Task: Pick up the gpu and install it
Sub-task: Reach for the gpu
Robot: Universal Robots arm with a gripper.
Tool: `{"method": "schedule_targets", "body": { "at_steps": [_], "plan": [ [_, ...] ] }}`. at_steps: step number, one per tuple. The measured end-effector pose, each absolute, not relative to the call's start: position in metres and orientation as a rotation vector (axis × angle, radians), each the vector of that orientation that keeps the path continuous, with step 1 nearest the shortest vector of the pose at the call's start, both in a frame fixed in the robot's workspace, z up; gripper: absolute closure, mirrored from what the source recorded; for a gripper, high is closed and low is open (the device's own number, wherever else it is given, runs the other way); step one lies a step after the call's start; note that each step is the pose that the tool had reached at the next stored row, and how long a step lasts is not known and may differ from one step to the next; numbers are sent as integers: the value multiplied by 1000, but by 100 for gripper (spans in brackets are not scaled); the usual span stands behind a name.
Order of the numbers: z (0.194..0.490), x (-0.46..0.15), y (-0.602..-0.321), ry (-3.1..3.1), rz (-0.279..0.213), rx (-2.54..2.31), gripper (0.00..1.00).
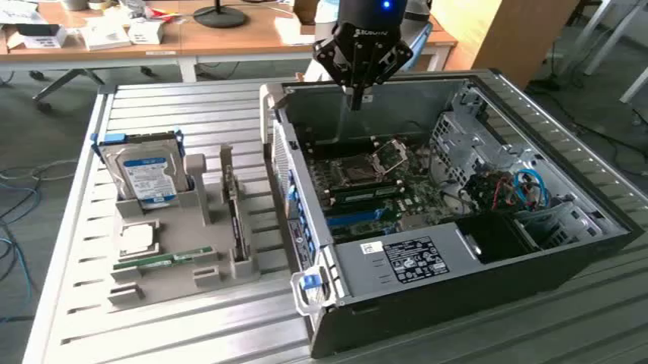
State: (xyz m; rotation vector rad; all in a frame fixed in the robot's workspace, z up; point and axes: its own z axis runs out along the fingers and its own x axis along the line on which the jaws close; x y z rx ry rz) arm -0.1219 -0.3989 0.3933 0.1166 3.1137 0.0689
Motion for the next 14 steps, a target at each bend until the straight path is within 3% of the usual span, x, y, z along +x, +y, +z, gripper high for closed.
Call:
{"method": "schedule_targets", "body": {
  "at_steps": [14],
  "plan": [
    [393,-124,-399,3114,69,117,89]
  ]
}}
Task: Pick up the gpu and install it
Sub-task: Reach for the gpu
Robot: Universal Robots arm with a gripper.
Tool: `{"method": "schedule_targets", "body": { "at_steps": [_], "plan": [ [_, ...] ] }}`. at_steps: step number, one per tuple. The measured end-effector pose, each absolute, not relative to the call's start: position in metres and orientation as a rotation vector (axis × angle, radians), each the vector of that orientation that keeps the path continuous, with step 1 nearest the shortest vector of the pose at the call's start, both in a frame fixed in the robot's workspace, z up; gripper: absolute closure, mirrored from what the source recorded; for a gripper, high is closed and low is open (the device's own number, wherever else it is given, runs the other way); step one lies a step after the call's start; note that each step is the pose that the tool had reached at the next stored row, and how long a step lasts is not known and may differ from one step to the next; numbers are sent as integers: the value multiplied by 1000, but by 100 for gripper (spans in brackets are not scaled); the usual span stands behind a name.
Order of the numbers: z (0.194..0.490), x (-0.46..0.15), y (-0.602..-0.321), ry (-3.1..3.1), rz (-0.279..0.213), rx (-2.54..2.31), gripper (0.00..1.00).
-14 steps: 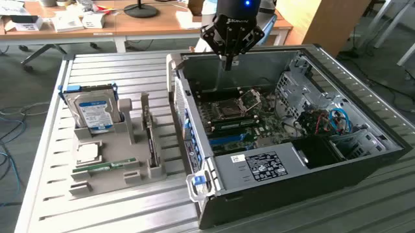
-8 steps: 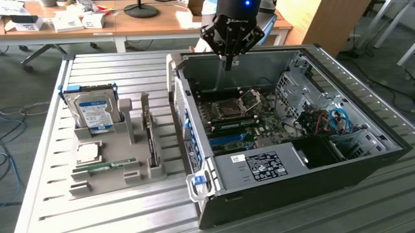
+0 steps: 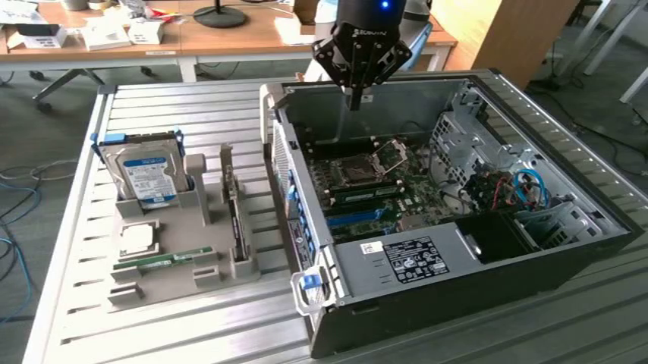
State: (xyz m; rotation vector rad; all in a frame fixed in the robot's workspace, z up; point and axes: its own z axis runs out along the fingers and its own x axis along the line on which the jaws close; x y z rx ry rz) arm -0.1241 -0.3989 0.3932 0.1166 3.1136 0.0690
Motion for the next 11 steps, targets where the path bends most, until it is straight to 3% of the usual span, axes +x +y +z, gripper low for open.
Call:
{"method": "schedule_targets", "body": {
  "at_steps": [11],
  "plan": [
    [393,-137,-399,3114,69,117,89]
  ]
}}
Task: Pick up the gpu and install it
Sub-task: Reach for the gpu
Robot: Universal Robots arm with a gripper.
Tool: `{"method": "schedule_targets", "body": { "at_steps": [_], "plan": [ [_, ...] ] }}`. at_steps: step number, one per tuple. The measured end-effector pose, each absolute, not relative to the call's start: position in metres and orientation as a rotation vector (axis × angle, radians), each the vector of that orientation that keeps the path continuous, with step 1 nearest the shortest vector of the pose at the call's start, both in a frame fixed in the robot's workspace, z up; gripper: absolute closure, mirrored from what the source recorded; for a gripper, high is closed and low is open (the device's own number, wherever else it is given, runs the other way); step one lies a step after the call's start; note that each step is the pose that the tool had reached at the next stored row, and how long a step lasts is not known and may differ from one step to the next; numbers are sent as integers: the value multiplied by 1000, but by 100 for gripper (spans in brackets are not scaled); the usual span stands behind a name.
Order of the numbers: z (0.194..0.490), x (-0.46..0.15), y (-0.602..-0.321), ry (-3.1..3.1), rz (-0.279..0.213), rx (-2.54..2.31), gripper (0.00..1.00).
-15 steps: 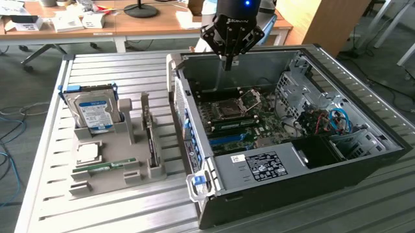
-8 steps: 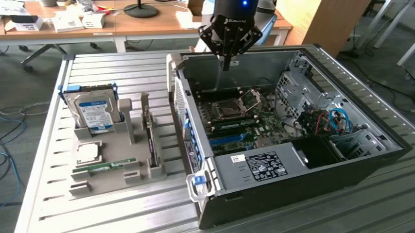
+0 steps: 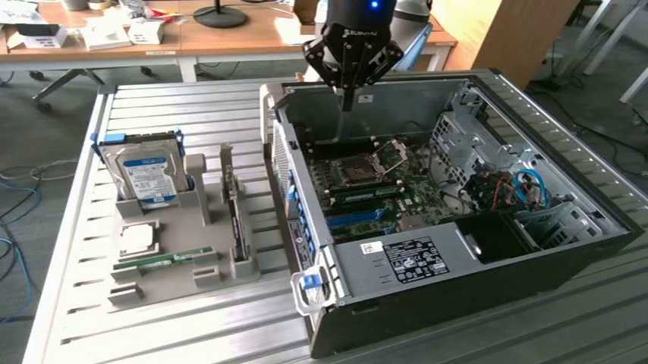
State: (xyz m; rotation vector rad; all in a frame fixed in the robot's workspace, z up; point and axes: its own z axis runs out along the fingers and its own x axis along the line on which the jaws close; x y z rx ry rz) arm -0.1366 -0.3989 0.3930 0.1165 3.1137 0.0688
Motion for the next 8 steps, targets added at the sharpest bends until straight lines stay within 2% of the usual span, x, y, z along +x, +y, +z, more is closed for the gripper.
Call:
{"method": "schedule_targets", "body": {
  "at_steps": [8],
  "plan": [
    [393,-148,-399,3114,69,117,89]
  ]
}}
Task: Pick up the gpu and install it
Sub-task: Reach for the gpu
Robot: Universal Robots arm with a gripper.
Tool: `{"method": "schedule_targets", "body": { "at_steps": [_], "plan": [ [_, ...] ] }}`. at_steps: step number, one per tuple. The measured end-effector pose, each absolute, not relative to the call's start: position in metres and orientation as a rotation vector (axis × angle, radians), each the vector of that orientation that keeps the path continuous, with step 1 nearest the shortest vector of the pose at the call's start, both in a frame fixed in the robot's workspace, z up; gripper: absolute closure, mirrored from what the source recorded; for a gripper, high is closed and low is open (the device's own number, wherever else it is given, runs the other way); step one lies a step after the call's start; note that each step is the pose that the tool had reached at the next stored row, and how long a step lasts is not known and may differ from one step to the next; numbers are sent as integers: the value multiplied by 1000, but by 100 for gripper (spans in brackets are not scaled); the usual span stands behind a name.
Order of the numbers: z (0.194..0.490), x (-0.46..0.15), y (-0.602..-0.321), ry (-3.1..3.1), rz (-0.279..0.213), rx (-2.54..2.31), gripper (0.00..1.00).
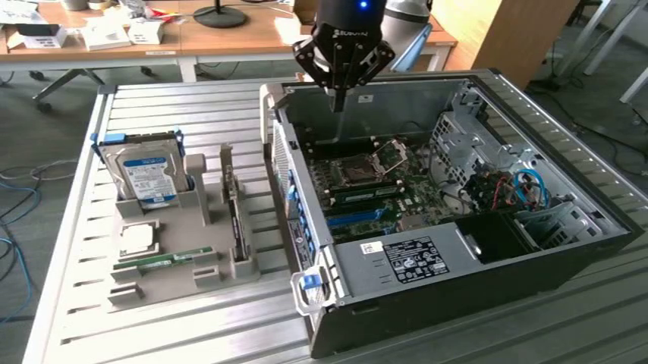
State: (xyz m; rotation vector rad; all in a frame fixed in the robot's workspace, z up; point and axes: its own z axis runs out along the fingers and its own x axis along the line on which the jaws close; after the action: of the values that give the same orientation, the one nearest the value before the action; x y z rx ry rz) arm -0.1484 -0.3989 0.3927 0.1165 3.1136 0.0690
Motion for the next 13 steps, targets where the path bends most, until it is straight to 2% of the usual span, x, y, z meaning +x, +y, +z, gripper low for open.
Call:
{"method": "schedule_targets", "body": {
  "at_steps": [13],
  "plan": [
    [392,-170,-399,3114,69,117,89]
  ]
}}
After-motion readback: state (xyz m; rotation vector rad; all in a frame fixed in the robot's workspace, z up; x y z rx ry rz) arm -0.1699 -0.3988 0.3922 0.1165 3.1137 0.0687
